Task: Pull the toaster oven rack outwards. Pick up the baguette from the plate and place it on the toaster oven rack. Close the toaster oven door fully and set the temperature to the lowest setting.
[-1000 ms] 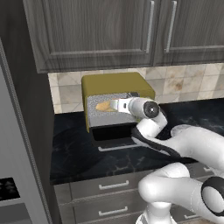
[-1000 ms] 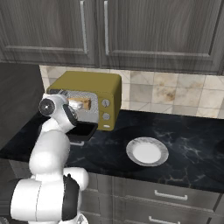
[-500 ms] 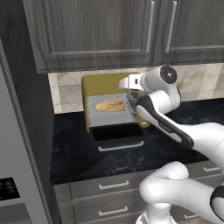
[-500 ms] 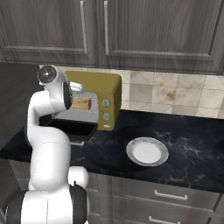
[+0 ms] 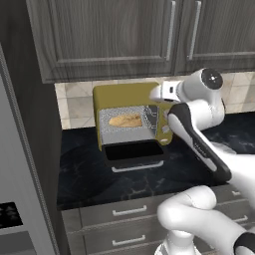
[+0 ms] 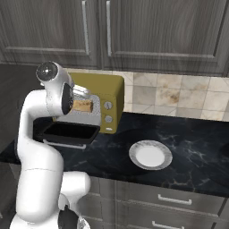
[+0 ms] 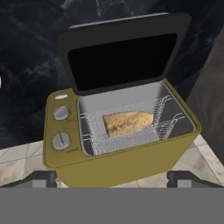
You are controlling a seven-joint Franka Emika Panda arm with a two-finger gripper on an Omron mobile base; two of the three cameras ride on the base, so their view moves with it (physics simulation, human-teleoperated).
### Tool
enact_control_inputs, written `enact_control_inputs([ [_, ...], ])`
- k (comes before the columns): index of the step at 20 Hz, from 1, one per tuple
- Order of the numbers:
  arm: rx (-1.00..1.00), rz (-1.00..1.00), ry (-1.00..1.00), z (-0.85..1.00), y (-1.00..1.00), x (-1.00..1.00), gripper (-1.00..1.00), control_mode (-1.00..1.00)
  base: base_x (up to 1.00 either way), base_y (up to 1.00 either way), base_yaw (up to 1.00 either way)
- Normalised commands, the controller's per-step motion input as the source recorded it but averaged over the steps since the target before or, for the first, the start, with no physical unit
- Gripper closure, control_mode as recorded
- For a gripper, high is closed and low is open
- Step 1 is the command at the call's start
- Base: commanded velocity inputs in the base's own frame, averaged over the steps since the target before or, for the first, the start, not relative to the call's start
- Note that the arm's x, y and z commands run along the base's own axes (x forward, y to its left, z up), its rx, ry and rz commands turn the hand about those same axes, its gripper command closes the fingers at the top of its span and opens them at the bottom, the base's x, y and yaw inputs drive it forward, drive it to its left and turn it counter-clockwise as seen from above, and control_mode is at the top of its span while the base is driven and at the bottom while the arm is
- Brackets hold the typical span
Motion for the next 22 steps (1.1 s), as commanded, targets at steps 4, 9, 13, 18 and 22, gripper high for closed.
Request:
enact_control_inputs([
  [4, 0.00, -0.10, -0.01, -0.05, -0.07, -0.60, -1.00, -1.00, 0.00, 0.00, 0.00],
  [9, -0.03, -0.17, 0.00, 0.00, 0.08, -0.44, -1.00, -1.00, 0.00, 0.00, 0.00],
  [13, -0.02, -0.22, 0.01, 0.00, 0.04, -0.16, -1.00, -1.00, 0.00, 0.00, 0.00],
  [18, -0.01, -0.15, 0.00, 0.00, 0.09, -0.13, -1.00, -1.00, 0.00, 0.00, 0.00],
  [22, -0.12, -0.08, 0.00, -0.10, 0.51, -0.07, -1.00, -1.00, 0.00, 0.00, 0.00],
])
